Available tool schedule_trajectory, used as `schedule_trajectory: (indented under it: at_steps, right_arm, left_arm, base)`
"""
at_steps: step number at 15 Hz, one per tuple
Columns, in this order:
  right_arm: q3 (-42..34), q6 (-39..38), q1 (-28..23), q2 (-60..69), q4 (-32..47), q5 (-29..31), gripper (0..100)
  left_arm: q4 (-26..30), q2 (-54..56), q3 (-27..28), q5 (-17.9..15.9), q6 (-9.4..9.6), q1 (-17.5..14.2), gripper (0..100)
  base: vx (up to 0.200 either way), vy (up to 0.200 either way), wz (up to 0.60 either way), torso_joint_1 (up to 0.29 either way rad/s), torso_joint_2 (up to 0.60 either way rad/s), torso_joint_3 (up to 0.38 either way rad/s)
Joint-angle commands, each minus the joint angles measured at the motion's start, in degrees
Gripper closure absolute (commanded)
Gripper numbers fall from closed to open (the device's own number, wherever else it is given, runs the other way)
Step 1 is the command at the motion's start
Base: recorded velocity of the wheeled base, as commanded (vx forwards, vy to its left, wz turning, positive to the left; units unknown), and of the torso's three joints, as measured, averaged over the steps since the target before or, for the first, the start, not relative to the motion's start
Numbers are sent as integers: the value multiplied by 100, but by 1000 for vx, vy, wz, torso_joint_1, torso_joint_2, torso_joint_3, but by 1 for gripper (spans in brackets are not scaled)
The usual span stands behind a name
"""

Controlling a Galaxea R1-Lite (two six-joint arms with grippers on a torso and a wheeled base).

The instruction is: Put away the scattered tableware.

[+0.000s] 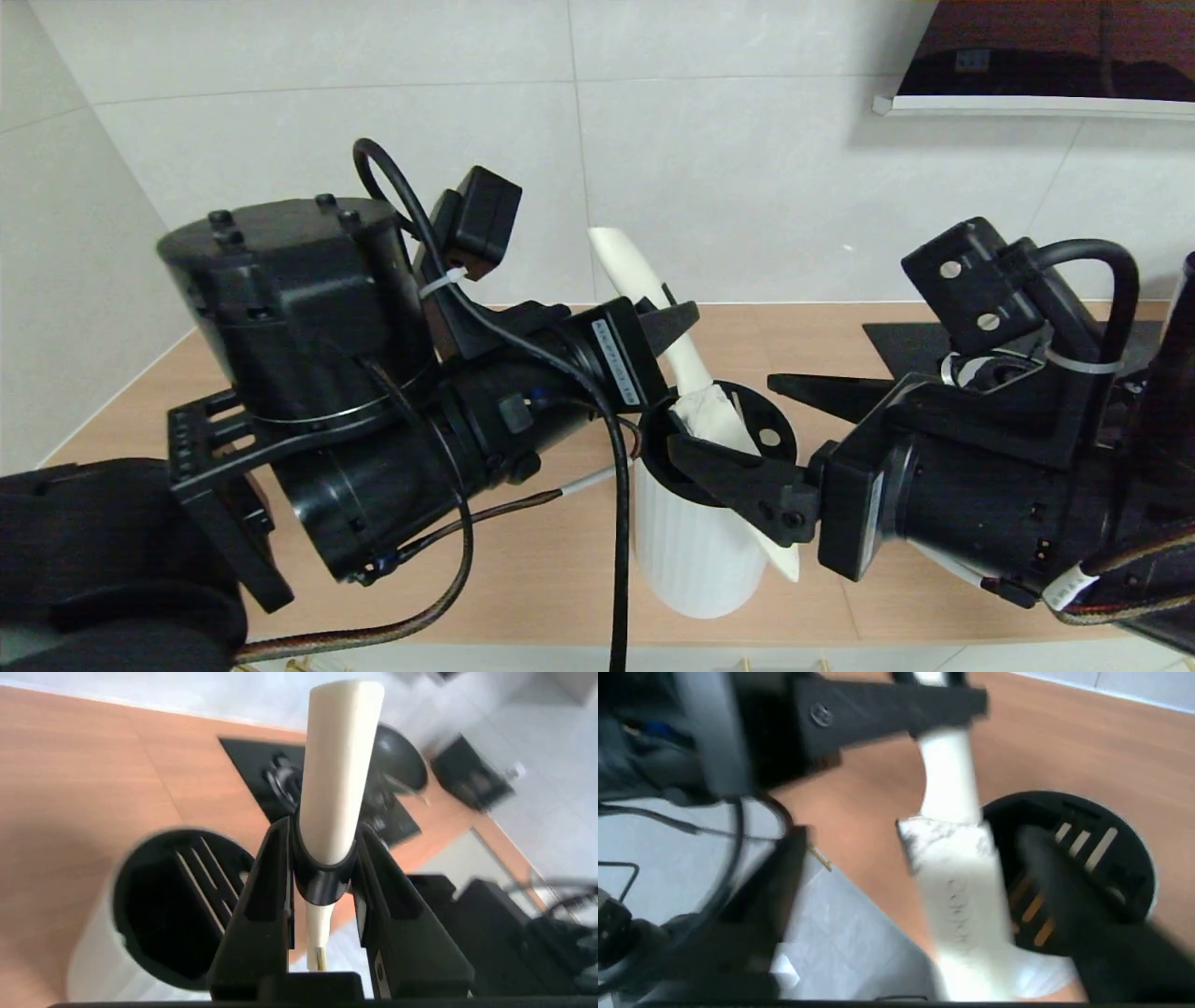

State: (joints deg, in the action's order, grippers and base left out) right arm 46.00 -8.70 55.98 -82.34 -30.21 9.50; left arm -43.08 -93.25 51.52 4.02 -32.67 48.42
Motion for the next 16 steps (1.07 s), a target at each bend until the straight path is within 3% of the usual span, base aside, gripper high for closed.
schedule_trajectory:
  at_steps: [1, 4, 5, 7, 8, 9, 10, 12, 13, 14, 16]
  right_arm:
    - [-12, 9, -201, 341, 6, 8, 0]
    - [-3, 44, -579, 587, 15, -36, 0]
    - [24, 141, -922, 807, 50, -36, 0]
    - [94, 185, -1397, 833, 50, -62, 0]
    - [94, 185, -1397, 833, 50, -62, 0]
    - [103, 194, -1467, 842, 50, -97, 0]
    - [103, 194, -1511, 824, 50, -97, 0]
    - [103, 202, -1616, 789, 50, -97, 0]
    - [103, 202, -1687, 772, 50, -97, 0]
    - [103, 202, -1713, 763, 50, -97, 0]
    - [103, 202, -1713, 754, 50, -97, 0]
  left_arm:
    - [248, 412, 218, 125, 6, 1, 100]
    - [538, 703, 359, 160, 15, -8, 100]
    - [863, 843, 623, 415, 68, -8, 100]
    - [1241, 738, 1045, 995, 437, -8, 100]
    - [1241, 738, 1045, 995, 437, -8, 100]
    - [1707, 703, 1572, 1320, 1140, -8, 100]
    - [1953, 667, 1800, 1523, 1483, 1, 100]
    - [2120, 456, 2108, 1944, 1729, -8, 100]
    - [2120, 166, 2328, 2393, 1887, 9, 100]
    - [2111, 8, 2407, 2621, 2019, 115, 100]
    - [2111, -229, 2504, 2823, 2081, 291, 100]
  base:
    - [0, 0, 0, 0, 0, 0]
    - [0, 0, 0, 0, 0, 0]
    - [0, 0, 0, 0, 0, 0]
    - [0, 0, 0, 0, 0, 0]
    - [0, 0, 0, 0, 0, 0]
    - [0, 0, 0, 0, 0, 0]
    - [0, 0, 0, 0, 0, 0]
    - [0, 0, 0, 0, 0, 0]
    - [0, 0, 0, 0, 0, 0]
    - [0, 0, 0, 0, 0, 0]
    - [0, 0, 0, 0, 0, 0]
